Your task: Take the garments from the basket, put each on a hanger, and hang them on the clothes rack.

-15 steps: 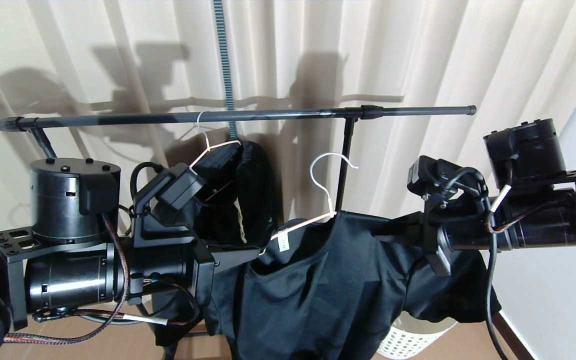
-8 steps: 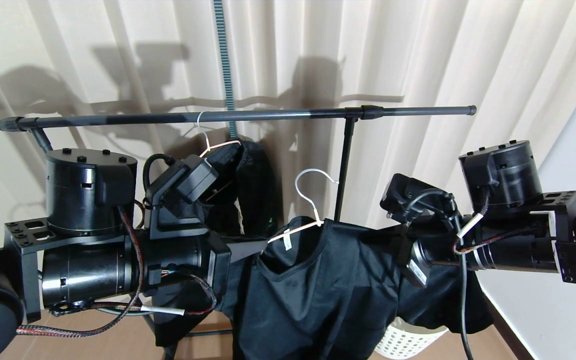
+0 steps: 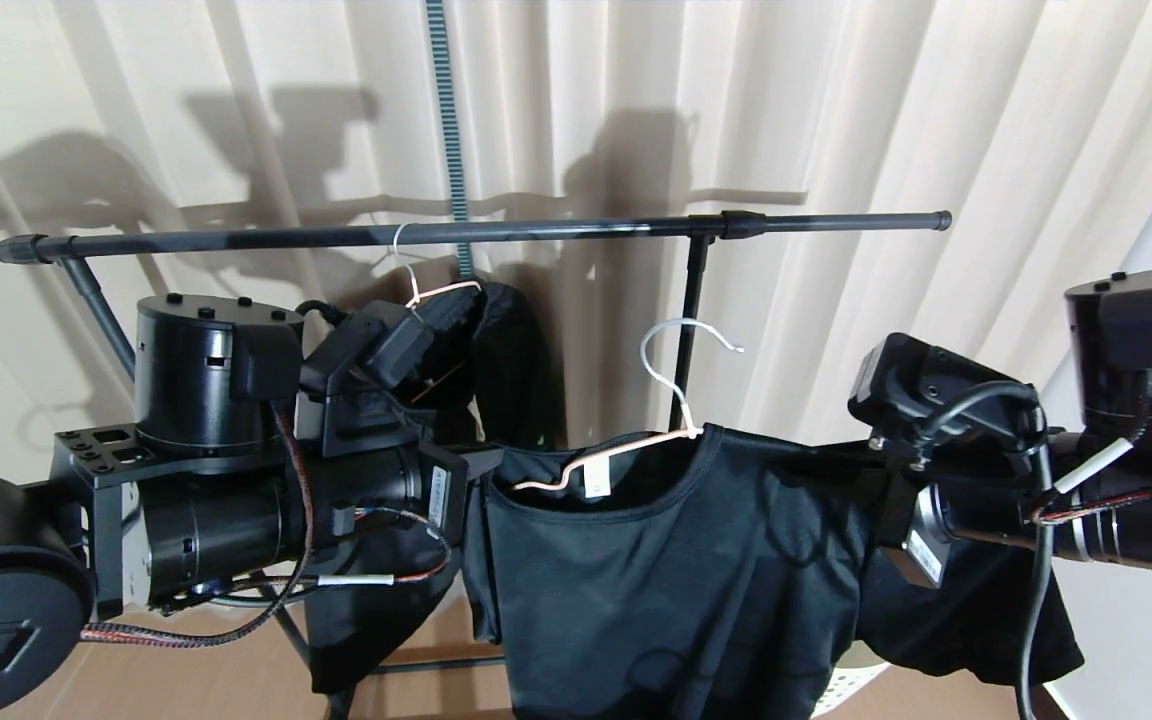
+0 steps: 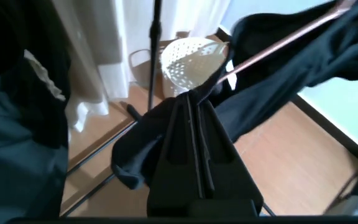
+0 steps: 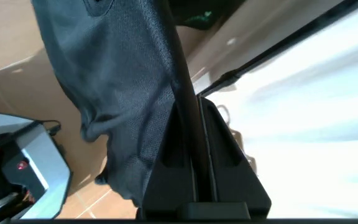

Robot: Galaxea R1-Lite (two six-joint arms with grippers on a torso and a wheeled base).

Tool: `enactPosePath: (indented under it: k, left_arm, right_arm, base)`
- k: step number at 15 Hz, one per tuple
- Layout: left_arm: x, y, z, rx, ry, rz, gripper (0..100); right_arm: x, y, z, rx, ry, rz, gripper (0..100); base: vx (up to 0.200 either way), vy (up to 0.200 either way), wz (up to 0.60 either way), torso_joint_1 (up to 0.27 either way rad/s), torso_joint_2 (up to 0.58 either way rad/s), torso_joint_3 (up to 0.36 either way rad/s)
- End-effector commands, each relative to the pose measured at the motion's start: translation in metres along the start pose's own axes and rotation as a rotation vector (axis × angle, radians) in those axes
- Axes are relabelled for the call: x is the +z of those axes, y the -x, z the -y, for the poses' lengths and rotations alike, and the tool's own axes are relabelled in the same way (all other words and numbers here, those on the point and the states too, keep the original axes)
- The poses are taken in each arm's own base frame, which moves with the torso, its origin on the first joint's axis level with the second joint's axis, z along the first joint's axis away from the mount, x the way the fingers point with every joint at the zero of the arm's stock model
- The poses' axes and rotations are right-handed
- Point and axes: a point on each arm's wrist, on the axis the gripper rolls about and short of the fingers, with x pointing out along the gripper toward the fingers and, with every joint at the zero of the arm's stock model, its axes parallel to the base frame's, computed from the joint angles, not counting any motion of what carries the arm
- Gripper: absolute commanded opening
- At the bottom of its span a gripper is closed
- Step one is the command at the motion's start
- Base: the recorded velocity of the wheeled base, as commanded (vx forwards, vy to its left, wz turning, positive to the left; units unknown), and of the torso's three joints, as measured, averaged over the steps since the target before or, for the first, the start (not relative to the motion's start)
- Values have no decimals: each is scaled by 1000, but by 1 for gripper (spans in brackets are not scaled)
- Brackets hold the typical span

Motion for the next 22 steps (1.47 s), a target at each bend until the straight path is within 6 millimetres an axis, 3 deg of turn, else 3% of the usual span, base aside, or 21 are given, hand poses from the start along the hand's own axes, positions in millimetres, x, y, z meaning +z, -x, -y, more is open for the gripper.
enactPosePath:
  k: [1,7,10,16,22]
  left_arm:
    - [-1,-7,5,-14,-6,-11,0]
    - [4,1,27,-87,-37,15,0]
    - [7,6,36,-114,-34,28,0]
    - [10,11,46,-150,-27,37,0]
    - [22,11,58,-193,-1,74,0]
  right_arm:
    - [5,14,2,-29,4,48,0]
    - [-1,-26,-10,15,-17,-40,0]
    - [1,-44,-14,-65,-53,-53,0]
    - [3,-69,-33,-104,-22,-85,0]
    - [7,-84,-54,-54,-185,-37,0]
  base:
    - [0,0,0,0,0,0]
    - [0,0,0,0,0,0]
    - [0,0,0,0,0,0]
    - [0,0,0,0,0,0]
    - [0,0,0,0,0,0]
